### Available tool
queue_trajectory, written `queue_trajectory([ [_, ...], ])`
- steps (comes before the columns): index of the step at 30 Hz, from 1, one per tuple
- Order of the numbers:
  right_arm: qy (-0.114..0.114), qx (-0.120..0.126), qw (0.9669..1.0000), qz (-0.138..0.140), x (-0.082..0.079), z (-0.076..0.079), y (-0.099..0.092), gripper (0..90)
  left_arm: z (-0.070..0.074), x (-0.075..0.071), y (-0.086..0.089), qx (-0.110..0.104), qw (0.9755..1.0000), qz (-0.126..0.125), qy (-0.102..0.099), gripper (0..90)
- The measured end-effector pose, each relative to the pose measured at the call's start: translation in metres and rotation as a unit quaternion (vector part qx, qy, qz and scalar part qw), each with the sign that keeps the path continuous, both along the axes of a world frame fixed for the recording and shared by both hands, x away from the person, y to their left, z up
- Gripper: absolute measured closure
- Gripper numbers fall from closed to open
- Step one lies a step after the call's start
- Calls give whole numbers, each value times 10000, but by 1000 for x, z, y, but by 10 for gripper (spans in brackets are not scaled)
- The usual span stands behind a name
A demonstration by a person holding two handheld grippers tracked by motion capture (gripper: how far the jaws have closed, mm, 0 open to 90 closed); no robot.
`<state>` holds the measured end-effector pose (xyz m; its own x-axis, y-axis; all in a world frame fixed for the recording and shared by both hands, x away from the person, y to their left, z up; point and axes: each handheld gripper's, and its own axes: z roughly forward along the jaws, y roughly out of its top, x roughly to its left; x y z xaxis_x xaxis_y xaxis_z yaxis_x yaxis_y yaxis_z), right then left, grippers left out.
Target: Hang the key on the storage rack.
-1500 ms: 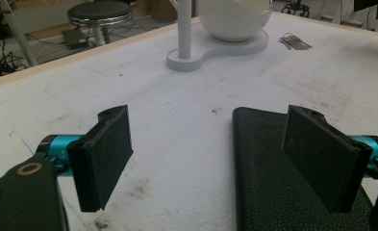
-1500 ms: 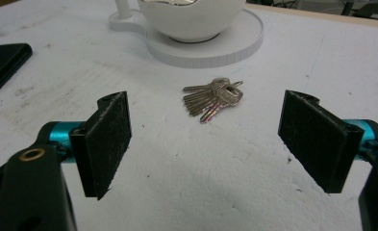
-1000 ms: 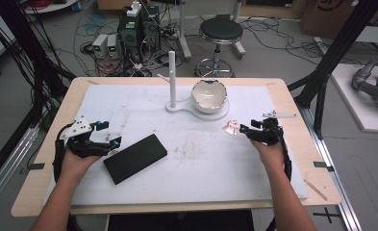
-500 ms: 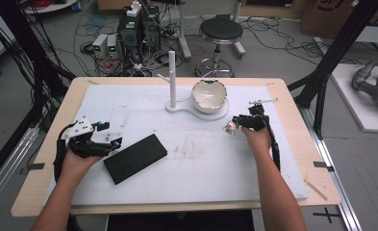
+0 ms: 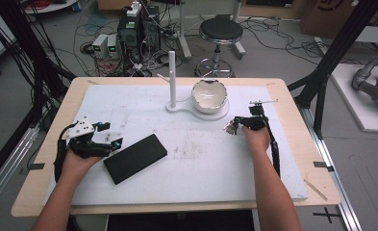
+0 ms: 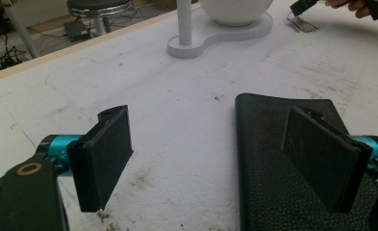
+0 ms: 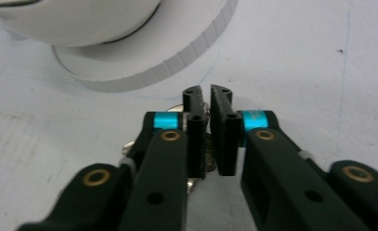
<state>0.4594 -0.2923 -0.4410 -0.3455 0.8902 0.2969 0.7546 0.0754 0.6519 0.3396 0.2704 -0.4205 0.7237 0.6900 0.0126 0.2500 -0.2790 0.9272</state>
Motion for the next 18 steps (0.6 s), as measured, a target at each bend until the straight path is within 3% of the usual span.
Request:
queue_trajectory([
  [2, -5, 5, 10000, 13, 0, 1, 1, 893, 0, 0, 0, 9, 10000, -2, -3, 177],
  [6, -113, -244, 9995, 159, -4, 7, 3, 900, 0, -1, 0, 41, 10000, -9, -25, 177],
  [10, -377, -343, 9984, 244, -11, 17, 2, 900, 0, 0, -1, 52, 10000, -19, -27, 177],
  [11, -613, -372, 9969, 315, -19, 29, 1, 900, 0, 0, -1, 68, 10000, -13, -33, 177],
  [12, -613, -372, 9969, 315, -19, 29, 1, 900, 0, 0, -1, 68, 10000, -13, -33, 177],
  [15, -1003, -411, 9929, 491, -34, 51, 0, 900, 0, -1, -1, 70, 10000, -18, -42, 177],
  [18, -1125, -387, 9907, 665, -45, 68, 0, 900, 1, -1, -1, 81, 9999, -24, -54, 177],
])
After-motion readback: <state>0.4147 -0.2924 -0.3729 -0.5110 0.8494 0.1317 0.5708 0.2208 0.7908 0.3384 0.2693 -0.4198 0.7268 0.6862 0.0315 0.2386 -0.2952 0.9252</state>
